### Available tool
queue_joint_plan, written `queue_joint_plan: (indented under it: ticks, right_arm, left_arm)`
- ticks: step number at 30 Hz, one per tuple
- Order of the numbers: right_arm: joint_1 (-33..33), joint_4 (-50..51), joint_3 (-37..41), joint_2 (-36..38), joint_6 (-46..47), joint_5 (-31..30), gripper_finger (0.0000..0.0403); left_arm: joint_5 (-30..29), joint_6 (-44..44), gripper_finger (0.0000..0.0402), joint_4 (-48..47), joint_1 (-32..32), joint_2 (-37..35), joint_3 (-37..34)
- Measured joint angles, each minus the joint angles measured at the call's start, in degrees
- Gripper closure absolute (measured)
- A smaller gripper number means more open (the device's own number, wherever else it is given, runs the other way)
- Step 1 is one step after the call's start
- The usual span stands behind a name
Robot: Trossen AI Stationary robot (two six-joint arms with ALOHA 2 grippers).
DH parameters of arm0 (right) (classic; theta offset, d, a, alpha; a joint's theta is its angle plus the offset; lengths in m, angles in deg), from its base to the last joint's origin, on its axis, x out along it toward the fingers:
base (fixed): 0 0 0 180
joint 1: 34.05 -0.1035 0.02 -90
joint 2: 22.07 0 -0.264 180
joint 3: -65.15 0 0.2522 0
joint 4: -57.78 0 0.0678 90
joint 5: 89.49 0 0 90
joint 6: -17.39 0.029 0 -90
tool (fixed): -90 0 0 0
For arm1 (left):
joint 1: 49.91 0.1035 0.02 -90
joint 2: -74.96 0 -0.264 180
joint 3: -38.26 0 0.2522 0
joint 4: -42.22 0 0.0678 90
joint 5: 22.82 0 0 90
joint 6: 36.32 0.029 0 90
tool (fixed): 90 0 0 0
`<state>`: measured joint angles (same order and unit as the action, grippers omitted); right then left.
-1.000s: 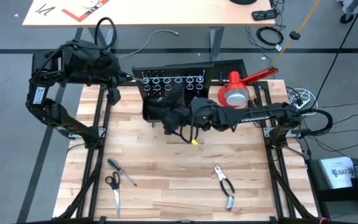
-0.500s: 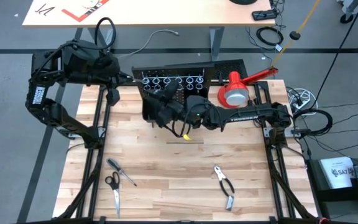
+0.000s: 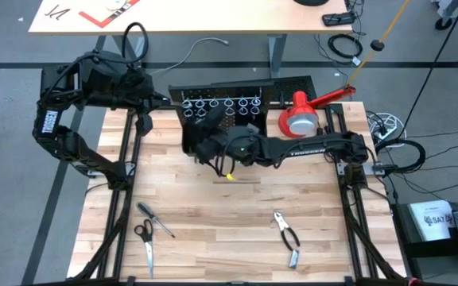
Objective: Hang tools onto peg board
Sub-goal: Hang the wrench on the pegboard
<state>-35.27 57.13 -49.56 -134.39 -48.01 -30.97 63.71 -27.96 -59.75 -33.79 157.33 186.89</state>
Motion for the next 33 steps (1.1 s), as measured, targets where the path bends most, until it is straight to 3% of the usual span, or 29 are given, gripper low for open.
queue_joint_plan:
  ticks: [15,27,33]
  right_arm:
    - [-0.5,-11.2,0.0,-1.9,-6.5,-5.8,0.0271]
    - [1.6,-7.9,0.0,-2.1,-4.9,-6.2,0.0274]
    - [2.0,-7.8,0.0,-2.2,-4.7,-6.1,0.0306]
  left_arm:
    - [0.0,-0.1,0.0380,0.0,0.0,0.0,0.0]
    - [0.0,-0.3,0.0380,0.2,0.0,0.0,0.0]
    - [0.0,-0.4,0.0380,0.1,0.0,0.0,0.0]
